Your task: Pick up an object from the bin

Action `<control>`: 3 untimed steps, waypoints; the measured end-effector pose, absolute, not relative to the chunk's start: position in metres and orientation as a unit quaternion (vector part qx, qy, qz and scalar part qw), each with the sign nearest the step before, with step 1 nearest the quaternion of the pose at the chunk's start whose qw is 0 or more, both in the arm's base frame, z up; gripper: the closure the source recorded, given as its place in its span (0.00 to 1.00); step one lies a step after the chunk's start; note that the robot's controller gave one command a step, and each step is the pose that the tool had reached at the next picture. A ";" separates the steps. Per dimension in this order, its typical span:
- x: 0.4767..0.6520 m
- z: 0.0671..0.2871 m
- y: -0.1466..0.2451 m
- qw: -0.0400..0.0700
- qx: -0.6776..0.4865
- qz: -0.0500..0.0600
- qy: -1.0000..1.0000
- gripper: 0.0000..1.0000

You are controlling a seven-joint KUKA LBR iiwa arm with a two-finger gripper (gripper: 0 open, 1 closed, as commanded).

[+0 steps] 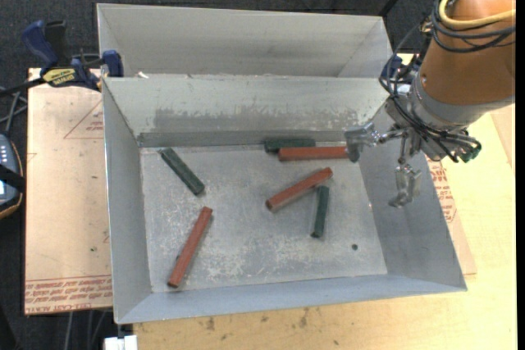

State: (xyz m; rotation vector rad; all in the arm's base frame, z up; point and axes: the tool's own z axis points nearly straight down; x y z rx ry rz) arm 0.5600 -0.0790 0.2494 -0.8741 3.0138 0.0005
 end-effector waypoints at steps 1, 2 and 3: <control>0.560 0.249 -0.079 0.002 -0.278 0.000 0.960 0.00; 0.575 0.205 -0.069 0.005 -0.287 -0.002 0.958 0.00; 0.602 0.162 -0.056 0.002 -0.374 0.000 0.927 0.00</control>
Offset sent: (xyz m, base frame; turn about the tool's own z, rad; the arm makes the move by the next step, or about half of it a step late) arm 0.0221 0.0173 -0.0828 -0.0302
